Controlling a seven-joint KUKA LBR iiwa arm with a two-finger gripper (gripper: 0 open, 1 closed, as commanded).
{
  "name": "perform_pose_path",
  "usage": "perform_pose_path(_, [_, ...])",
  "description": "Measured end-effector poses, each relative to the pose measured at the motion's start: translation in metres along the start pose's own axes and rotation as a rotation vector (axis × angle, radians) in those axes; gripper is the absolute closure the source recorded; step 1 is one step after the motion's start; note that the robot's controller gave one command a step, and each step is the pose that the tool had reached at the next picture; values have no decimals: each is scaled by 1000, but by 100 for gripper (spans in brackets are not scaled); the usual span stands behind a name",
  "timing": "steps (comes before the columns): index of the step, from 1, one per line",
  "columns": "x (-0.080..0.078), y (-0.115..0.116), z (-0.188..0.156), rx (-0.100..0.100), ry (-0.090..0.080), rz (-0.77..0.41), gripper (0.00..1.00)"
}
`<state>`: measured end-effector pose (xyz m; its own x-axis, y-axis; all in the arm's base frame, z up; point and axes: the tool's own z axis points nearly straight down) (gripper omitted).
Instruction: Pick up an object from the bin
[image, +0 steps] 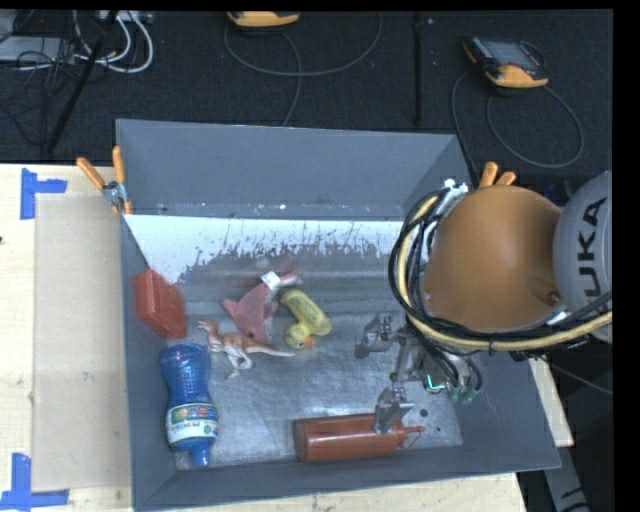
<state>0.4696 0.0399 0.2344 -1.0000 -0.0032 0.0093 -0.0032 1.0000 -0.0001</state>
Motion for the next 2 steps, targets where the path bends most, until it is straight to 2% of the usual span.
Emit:
perform_pose_path(1, [-1,0,-3,-1,-7,2,0])
perform_pose_path(2, [-7,-7,40,-1,-15,20,0])
